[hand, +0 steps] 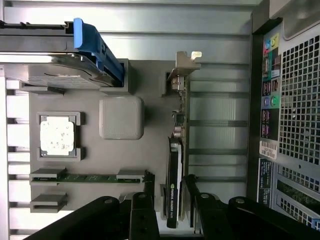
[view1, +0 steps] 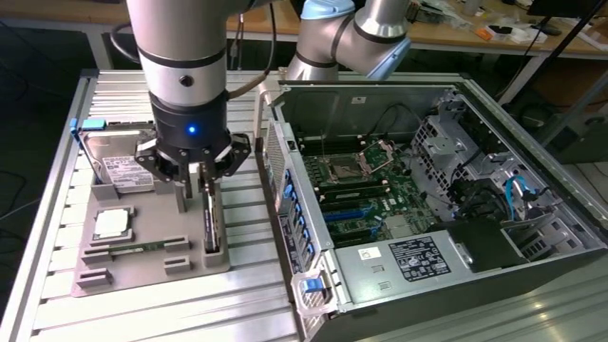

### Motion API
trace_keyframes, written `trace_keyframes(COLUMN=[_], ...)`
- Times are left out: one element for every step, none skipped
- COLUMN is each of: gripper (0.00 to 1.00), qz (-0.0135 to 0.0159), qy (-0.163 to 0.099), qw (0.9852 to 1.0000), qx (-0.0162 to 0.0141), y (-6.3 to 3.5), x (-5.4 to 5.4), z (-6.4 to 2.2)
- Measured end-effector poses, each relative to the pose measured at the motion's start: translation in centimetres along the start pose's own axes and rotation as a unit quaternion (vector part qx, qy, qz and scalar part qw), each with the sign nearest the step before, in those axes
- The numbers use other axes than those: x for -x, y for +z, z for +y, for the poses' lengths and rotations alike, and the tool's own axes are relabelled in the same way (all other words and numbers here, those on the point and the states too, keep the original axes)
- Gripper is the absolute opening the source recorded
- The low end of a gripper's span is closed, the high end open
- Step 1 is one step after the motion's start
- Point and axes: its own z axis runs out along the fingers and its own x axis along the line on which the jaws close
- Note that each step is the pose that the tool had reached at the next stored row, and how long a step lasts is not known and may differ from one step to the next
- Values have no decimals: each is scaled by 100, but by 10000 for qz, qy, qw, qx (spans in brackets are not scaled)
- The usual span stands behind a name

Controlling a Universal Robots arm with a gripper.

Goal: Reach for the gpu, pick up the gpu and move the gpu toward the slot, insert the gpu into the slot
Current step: 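Pick up the gpu and move the gpu toward the slot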

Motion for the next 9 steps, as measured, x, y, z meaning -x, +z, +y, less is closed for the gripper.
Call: trace_keyframes(gripper=[36,36,36,36,36,36,36,36,36], qz=[0,0,1,1,0,0,3,5,6], qy=[0,0,0,0,3,11,13,14,15], qw=[10000,10000,10000,10000,10000,10000,10000,10000,10000], qx=[0,0,0,0,0,0,0,-1,-1], y=[19,37,55,72,90,102,107,109,110], x=[10,24,43,66,86,98,99,99,99], z=[-3,-5,-6,-8,-10,-11,-10,-10,-11])
